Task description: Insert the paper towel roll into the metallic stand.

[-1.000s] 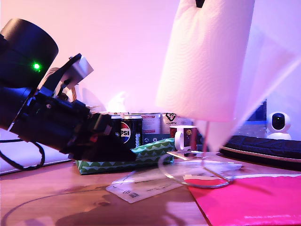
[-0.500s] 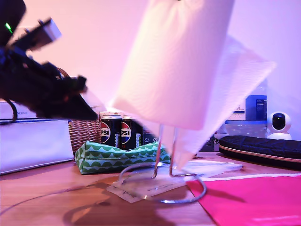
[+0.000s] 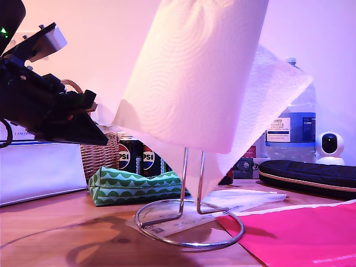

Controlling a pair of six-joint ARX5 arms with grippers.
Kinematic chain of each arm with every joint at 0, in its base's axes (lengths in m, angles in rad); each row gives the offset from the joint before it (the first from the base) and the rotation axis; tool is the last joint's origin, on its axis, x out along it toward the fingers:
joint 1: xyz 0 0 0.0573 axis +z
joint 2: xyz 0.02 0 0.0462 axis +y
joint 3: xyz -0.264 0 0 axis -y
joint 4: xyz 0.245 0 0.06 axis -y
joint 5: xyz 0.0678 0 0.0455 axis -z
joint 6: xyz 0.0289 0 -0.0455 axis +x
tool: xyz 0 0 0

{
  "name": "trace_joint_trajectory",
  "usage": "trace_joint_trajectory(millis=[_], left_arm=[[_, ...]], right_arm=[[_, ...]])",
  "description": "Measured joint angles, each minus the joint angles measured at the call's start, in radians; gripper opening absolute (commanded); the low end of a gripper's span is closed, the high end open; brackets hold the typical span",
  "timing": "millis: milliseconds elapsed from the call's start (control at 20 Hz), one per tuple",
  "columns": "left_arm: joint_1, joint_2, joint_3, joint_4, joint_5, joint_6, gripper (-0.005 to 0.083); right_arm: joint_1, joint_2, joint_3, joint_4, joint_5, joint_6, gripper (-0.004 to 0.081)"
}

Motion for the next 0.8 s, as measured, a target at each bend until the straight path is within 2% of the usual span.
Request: trace_joint_trajectory(millis=[250,650,800], left_arm=[[0.000,0.000,0.000,-0.007,0.018,0.000,-0.0024],[0.000,0.000,0.000,-0.023,0.019,0.000,-0.0024],[0.000,0.000,0.000,-0.040,0.019,0.000,-0.0024]], right_arm=[[0.050,0.001,0.000,0.000,0.000,0.000,0.0002],[0.049,0.066,0.000,0.012,0.000,0.015,0.0003],[0.055,0.074,0.000,0.011,0.003,0.026,0.0061]])
